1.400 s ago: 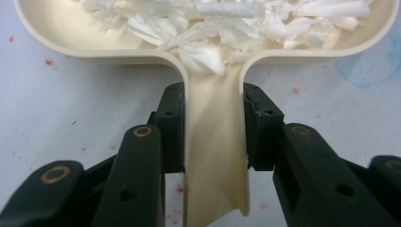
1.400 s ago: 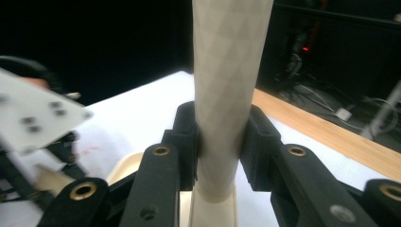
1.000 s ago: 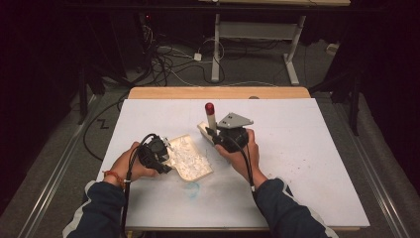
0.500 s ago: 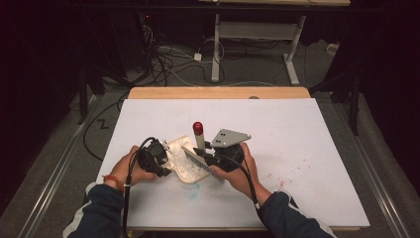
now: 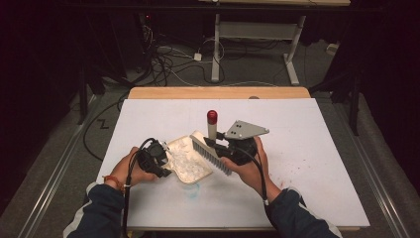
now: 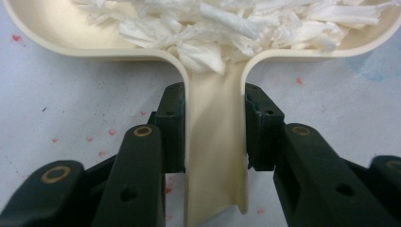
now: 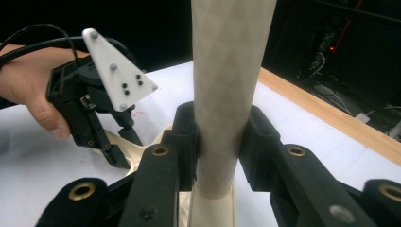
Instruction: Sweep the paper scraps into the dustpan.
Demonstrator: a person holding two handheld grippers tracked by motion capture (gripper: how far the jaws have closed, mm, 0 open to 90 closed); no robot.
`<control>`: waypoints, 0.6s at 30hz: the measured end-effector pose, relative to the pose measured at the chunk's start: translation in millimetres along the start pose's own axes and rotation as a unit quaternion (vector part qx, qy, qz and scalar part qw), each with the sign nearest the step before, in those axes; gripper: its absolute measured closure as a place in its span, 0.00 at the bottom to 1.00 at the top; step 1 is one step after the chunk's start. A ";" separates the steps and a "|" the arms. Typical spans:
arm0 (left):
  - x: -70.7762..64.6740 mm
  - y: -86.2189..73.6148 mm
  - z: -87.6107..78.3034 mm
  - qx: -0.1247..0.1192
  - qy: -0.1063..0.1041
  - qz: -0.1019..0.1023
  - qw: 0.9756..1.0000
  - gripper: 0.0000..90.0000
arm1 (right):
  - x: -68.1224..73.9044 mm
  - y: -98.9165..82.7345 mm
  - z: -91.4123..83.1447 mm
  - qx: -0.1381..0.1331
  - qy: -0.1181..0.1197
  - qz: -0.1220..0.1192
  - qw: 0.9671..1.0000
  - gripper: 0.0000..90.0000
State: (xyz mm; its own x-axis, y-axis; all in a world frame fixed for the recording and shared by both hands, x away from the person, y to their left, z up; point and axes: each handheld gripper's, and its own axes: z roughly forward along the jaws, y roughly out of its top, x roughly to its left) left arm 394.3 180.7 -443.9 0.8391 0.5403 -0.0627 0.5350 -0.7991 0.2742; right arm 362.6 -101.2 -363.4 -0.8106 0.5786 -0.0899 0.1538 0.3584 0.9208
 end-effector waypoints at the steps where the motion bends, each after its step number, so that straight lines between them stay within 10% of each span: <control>1: -0.1 -0.1 -0.1 0.000 0.000 0.000 1.000 0.70 | -1.8 -0.3 -2.0 0.002 -0.004 -0.001 1.000 0.79; 18: -7.0 -3.6 1.0 -0.015 0.014 -0.019 1.000 0.70 | -18.2 -22.4 -13.6 0.030 -0.011 0.007 0.999 0.79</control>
State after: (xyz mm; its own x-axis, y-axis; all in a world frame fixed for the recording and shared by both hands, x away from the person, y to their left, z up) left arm 386.7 179.6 -445.3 0.8149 0.5776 -0.0479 0.5631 -0.7694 0.3016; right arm 366.2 -129.7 -377.2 -0.7956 0.5996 -0.0869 0.1986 0.3936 0.8976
